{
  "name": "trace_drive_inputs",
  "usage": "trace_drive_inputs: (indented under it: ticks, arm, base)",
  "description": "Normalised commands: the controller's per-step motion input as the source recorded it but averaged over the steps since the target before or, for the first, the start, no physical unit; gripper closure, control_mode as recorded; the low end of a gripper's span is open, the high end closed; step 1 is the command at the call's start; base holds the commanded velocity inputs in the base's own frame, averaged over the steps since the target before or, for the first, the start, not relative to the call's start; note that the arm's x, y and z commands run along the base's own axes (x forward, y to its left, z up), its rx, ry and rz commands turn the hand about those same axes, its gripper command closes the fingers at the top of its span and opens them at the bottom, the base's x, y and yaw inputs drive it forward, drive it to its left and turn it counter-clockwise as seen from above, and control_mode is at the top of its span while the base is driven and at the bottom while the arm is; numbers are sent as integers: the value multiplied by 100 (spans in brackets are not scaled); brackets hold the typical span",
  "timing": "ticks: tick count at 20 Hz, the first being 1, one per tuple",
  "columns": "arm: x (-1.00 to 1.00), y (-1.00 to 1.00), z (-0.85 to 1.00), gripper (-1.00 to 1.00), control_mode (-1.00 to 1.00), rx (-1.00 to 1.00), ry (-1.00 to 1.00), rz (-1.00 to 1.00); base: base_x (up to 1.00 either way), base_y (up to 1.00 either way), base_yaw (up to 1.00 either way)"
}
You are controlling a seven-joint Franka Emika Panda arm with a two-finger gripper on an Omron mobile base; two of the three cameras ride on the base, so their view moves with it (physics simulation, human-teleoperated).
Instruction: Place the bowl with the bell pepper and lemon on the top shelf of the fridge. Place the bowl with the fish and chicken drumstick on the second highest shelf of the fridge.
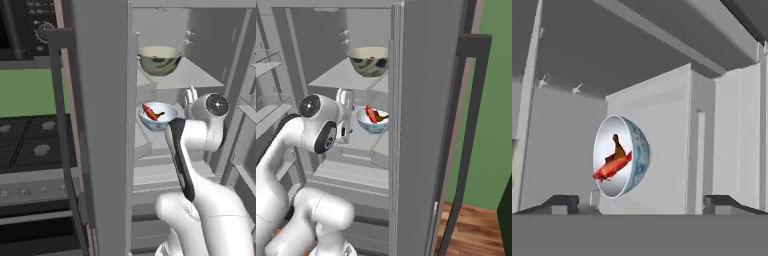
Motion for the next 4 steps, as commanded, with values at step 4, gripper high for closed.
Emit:
trace_drive_inputs:
  ticks: [4]
  arm:
    - [-100, 0, 83, -100, -100, 7, 0, -1]
  base:
    - [0, 0, 0]
